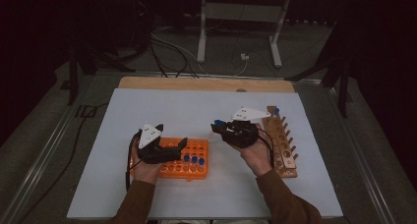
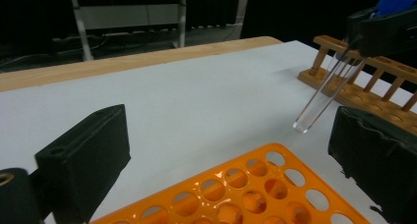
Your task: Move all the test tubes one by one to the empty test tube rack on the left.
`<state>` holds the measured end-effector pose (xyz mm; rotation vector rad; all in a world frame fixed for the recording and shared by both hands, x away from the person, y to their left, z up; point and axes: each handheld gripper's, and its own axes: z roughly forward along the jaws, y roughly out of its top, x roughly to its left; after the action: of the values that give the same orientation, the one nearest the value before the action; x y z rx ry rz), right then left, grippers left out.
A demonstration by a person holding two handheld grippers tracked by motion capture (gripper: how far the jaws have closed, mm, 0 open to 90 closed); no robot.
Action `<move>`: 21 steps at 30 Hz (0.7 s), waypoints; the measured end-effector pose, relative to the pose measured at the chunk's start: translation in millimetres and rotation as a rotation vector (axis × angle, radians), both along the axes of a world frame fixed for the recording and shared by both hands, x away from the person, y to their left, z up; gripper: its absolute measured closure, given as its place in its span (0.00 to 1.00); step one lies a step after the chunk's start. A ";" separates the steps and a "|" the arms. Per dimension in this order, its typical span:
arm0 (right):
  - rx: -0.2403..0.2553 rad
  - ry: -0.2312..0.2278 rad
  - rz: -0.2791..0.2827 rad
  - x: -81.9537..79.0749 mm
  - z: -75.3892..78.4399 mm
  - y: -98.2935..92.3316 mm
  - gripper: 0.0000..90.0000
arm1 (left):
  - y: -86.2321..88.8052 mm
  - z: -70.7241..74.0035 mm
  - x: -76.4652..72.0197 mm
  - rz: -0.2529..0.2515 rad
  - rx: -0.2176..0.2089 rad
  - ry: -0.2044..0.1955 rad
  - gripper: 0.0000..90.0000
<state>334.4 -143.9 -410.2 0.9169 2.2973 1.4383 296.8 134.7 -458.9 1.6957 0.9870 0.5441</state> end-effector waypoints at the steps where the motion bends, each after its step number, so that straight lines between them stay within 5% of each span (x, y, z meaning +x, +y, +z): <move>1: -0.001 0.002 0.005 -0.1 -0.3 2.4 0.85 | -0.5 -1.1 -0.1 -0.005 0.001 -0.002 0.05; 8: -0.016 0.006 0.040 -1.9 -0.4 20.0 0.85 | -2.1 -7.1 -0.6 -0.015 0.017 0.012 0.08; 21: -0.043 0.021 0.123 -3.6 1.7 57.8 0.85 | -6.8 -6.8 -7.3 -0.042 0.052 -0.026 0.23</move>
<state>330.8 -86.1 -408.5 0.7945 2.4280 1.4270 289.5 127.9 -465.7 1.7473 0.9234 0.5671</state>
